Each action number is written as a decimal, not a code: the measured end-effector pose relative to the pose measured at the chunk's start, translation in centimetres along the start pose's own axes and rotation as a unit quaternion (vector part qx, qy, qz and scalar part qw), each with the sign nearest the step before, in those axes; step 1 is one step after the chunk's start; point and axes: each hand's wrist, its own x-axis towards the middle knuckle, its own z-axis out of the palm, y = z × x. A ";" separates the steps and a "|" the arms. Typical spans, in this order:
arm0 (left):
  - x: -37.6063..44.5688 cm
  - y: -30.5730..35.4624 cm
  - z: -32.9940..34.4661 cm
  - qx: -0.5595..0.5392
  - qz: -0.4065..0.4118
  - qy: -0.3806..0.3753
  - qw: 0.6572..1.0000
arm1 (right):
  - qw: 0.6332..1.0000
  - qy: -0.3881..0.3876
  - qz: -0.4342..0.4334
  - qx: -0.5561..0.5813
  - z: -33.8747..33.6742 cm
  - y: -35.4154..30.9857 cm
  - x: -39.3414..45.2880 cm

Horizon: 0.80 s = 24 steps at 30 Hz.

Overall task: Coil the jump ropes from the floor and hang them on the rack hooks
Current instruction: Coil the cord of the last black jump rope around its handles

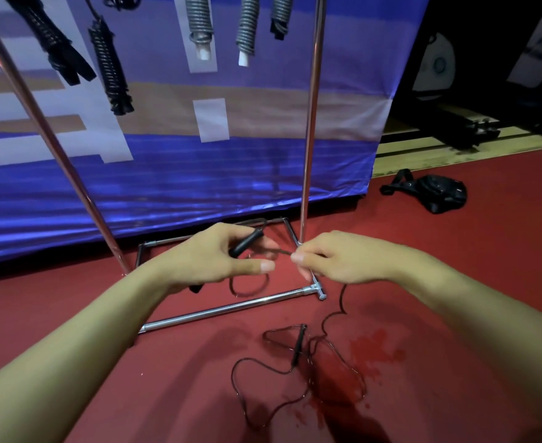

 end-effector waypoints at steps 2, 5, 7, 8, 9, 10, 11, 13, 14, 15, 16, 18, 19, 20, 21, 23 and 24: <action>0.3 0.4 0.5 -0.025 -0.001 -0.028 0.999 | 0.999 0.006 -0.009 -0.043 0.0 -0.5 0.0; 0.4 0.2 1.2 0.019 0.011 -0.026 0.999 | 0.998 0.039 -0.028 -0.051 0.1 -1.1 -0.1; 0.6 -0.2 1.2 0.060 0.023 -0.014 0.998 | 0.997 0.063 -0.034 -0.032 0.1 -1.5 0.1; 0.6 -0.4 0.9 0.069 0.034 -0.005 0.997 | 0.998 0.057 -0.027 -0.021 0.0 -1.4 0.1; 0.7 -0.6 0.2 0.077 0.039 0.010 0.996 | 0.999 0.037 -0.011 -0.007 -0.2 -0.9 0.1; 0.7 -0.8 -0.5 0.088 0.037 0.023 0.995 | 1.000 0.005 0.011 0.009 -0.5 -0.2 -0.1; 0.6 -1.2 -1.4 0.105 0.026 0.033 0.994 | 0.999 -0.029 0.035 0.025 -0.8 0.8 -0.4; 0.0 -2.5 -2.6 0.129 -0.010 0.029 0.991 | 0.995 -0.071 0.063 0.044 -1.0 2.7 -0.8; -0.2 -3.1 -2.8 0.130 -0.029 0.017 0.991 | 0.994 -0.073 0.062 0.056 -0.8 3.2 -1.0; -0.3 -3.4 -2.7 0.125 -0.043 0.007 0.991 | 0.994 -0.065 0.054 0.072 -0.5 3.4 -0.9; -0.3 -3.4 -2.3 0.116 -0.045 0.001 0.992 | 0.994 -0.055 0.041 0.085 -0.2 3.1 -0.7; 0.2 -2.7 -1.0 0.070 -0.032 -0.008 0.997 | 0.998 -0.027 0.001 0.053 0.0 1.5 -0.1; 0.6 -2.0 -0.3 0.051 -0.020 -0.013 0.998 | 1.000 0.001 -0.018 0.025 0.1 0.6 0.3; 1.1 -1.6 0.3 0.050 -0.004 -0.016 0.999 | 0.999 0.032 -0.031 0.005 0.0 -0.1 0.8; 1.4 -0.9 0.9 0.058 0.013 -0.014 0.998 | 0.998 0.056 -0.033 0.001 0.0 -0.6 1.1; 1.7 -0.6 0.8 0.081 0.039 0.011 0.996 | 0.998 0.061 -0.010 0.016 -0.1 -0.6 1.3; 1.8 -0.9 0.2 0.089 0.039 0.034 0.995 | 0.999 0.038 0.016 0.019 -0.3 -0.1 1.2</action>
